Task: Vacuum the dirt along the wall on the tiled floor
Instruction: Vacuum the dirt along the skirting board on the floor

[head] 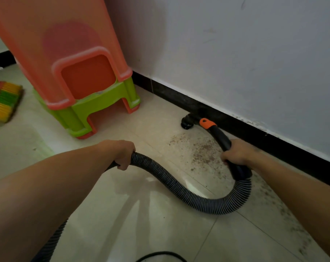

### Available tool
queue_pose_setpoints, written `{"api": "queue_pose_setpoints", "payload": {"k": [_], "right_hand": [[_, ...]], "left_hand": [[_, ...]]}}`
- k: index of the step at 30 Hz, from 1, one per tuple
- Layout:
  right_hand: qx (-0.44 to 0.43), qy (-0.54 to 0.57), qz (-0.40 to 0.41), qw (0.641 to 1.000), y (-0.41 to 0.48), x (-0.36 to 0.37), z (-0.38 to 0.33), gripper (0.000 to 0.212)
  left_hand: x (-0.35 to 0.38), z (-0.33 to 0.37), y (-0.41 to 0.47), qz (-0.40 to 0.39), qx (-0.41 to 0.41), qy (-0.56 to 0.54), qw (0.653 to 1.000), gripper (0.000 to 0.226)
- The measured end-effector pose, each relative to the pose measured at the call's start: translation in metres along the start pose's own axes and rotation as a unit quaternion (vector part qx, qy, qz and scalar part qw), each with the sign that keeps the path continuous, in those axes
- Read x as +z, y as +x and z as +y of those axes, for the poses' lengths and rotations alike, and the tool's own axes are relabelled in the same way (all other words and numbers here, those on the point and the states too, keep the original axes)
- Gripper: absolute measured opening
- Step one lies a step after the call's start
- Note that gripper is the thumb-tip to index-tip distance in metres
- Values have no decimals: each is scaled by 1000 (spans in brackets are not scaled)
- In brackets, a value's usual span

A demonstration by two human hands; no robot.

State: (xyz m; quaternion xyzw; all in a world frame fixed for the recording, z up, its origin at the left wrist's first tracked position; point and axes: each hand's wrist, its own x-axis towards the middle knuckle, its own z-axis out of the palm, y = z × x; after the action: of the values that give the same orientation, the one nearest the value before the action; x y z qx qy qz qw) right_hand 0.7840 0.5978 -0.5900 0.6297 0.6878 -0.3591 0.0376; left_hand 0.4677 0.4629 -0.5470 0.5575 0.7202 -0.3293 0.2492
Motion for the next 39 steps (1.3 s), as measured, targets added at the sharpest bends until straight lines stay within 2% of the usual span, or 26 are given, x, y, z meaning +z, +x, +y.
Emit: {"api": "queue_pose_setpoints", "payload": {"k": [3, 5, 8, 11, 13, 18, 21, 24, 28, 32, 33, 36, 39], "right_hand": [[2, 32, -45, 998, -5, -5, 0, 37], [12, 33, -10, 999, -4, -15, 12, 37], [32, -84, 76, 993, -8, -33, 31, 43], [41, -143, 83, 985, -16, -45, 42, 36], [56, -112, 78, 989, -18, -60, 53, 32], [98, 51, 62, 992, -35, -74, 80, 15], [68, 49, 44, 995, -41, -43, 69, 20], [48, 79, -15, 996, -40, -28, 55, 24], [60, 75, 39, 995, -37, -16, 60, 29], [45, 73, -75, 993, -47, -17, 53, 28], [44, 65, -79, 994, -45, -16, 51, 29], [41, 28, 12, 999, -39, -7, 48, 32], [32, 51, -16, 998, -37, -2, 35, 31]], "left_hand": [[0, -1, -2, -13, -3, -4, 1000, 38], [-3, 5, -1, -22, 6, -15, 1000, 39], [-9, 26, 3, -11, 39, -22, 999, 40], [-15, 50, 9, -6, 71, -12, 997, 37], [-20, 61, 12, -3, 86, 0, 996, 36], [-26, 69, 15, -15, 94, 34, 995, 36], [-22, 62, 13, -2, 82, 63, 995, 35], [-19, 47, 7, -6, 67, 61, 996, 38], [-10, 39, 1, -16, 53, 53, 997, 38], [-6, 44, -1, -29, 63, 58, 996, 38], [-5, 47, -1, -37, 68, 63, 995, 39], [-2, 51, -3, -28, 59, 74, 995, 40], [-2, 39, -7, -17, 40, 60, 997, 40]]}}
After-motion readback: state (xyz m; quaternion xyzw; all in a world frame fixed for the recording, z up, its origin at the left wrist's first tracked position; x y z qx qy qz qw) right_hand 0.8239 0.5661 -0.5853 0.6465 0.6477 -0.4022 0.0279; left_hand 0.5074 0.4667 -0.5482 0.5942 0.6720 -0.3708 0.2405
